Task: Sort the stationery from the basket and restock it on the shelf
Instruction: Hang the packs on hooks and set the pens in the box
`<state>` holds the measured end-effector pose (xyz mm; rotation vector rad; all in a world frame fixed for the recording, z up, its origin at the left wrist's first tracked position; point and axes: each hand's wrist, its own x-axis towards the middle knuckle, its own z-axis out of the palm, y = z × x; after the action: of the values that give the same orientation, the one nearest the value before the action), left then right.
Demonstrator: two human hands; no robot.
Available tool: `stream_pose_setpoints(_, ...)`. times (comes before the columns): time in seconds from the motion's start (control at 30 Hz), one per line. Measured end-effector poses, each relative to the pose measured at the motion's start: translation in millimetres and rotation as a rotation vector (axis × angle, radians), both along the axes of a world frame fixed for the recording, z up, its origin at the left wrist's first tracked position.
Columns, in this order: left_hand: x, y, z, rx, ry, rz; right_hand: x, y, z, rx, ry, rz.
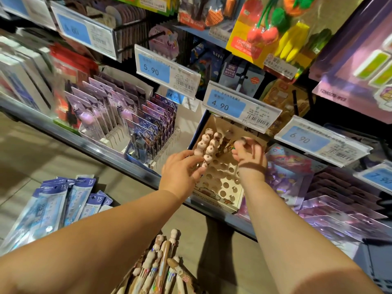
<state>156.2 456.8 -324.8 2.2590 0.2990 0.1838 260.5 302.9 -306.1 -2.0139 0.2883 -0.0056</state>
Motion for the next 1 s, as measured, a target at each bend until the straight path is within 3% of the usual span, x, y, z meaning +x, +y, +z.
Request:
stream_pose_setpoints(0.1, 0, 0, 2, -0.040, 0.014, -0.005, -2, 4, -12, -0.106, 0.045, 0.067)
stream_pose_setpoints(0.37, 2, -1, 2, -0.163, 0.034, -0.009, 10, 22, -23, -0.077, 0.049, 0.146)
stream_pose_setpoints(0.7, 1, -1, 2, -0.198, 0.051, -0.009, 18, 27, -15, -0.454, 0.015, 0.207)
stream_pose_setpoints(1.0, 1, 0, 1, -0.226, 0.036, -0.030, 24, 15, -21, -0.556, 0.014, 0.268)
